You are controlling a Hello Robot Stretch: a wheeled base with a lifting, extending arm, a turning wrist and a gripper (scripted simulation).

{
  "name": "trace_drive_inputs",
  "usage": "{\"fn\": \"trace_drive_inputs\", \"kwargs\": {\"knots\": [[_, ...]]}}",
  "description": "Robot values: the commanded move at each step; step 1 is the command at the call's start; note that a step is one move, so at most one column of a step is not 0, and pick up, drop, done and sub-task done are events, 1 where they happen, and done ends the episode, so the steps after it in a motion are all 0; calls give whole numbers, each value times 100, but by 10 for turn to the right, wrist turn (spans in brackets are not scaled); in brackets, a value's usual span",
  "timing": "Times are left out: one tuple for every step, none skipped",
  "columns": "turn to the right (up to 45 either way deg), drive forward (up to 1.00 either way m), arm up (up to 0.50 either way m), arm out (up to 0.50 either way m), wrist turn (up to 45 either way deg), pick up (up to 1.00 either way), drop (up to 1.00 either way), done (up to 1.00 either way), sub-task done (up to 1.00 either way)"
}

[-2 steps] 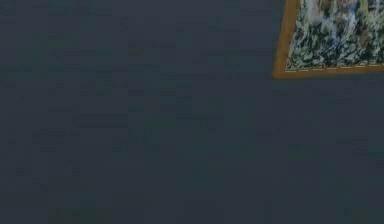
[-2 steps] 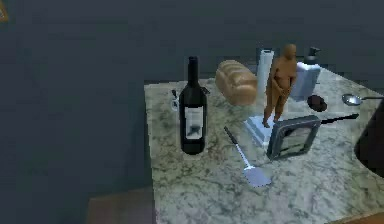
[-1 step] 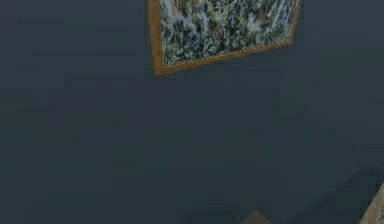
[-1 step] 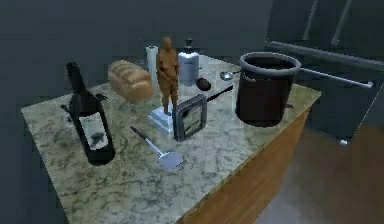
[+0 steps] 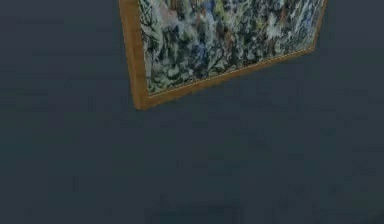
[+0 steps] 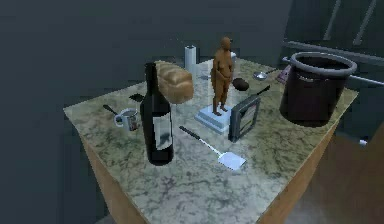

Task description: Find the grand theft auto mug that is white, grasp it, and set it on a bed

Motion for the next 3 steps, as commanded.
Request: {"fn": "trace_drive_inputs", "kwargs": {"knots": [[270,0,0,0,0,0,0,0,0],[0,25,0,0,0,0,0,0,0],[-210,0,0,0,0,0,0,0,0]]}}
